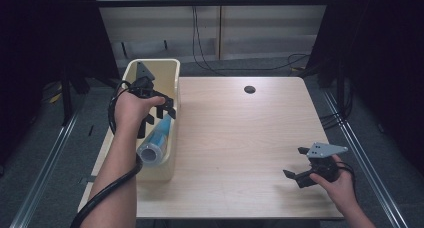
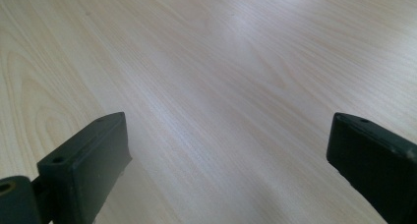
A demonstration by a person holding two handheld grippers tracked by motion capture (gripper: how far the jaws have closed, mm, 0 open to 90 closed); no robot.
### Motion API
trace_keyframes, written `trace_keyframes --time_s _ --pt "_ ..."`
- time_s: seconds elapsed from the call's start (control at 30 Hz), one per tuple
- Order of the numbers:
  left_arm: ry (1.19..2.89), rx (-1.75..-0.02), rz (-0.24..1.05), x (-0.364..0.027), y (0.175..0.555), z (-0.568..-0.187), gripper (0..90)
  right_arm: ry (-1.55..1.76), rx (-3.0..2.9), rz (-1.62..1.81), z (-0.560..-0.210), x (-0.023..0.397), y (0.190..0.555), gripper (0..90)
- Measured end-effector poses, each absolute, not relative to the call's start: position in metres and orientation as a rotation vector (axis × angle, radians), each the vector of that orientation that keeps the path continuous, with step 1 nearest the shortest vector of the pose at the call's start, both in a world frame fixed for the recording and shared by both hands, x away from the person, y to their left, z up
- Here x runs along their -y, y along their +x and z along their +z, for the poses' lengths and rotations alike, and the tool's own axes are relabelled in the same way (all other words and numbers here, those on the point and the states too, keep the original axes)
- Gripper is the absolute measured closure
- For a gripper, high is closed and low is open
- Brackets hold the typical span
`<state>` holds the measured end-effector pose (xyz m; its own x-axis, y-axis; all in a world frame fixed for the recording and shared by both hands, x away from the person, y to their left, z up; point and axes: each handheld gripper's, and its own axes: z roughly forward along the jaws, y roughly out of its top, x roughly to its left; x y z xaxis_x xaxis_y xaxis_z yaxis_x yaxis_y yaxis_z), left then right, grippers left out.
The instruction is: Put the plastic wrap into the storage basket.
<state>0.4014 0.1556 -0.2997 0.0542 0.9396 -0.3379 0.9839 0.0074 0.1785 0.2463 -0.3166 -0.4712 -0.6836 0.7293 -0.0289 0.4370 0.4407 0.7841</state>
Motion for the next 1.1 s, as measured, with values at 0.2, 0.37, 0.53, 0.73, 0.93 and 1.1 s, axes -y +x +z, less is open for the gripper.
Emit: trace_keyframes --time_s 0.2,0.37,0.53,0.73,0.93,1.1 --pt "1.998 -1.855 -0.157 -0.150 0.397 -0.295 24.3 0.993 -2.325 1.109 -0.470 0.315 0.247 2.2" --pt "2.033 -1.782 -0.133 -0.140 0.395 -0.289 18.3 0.987 -2.337 1.115 -0.471 0.314 0.248 2.2" --pt "2.076 -1.707 -0.150 -0.121 0.393 -0.290 14.4 0.982 -2.331 1.115 -0.470 0.314 0.248 2.1" --pt "2.112 -1.652 -0.163 -0.102 0.391 -0.291 14.0 0.981 -2.328 1.117 -0.470 0.315 0.247 2.1" --pt "2.140 -1.597 -0.165 -0.086 0.391 -0.295 13.6 0.978 -2.329 1.121 -0.470 0.315 0.247 2.2" --pt "2.149 -1.564 -0.171 -0.074 0.390 -0.298 13.7 0.984 -2.326 1.115 -0.470 0.315 0.247 2.1"
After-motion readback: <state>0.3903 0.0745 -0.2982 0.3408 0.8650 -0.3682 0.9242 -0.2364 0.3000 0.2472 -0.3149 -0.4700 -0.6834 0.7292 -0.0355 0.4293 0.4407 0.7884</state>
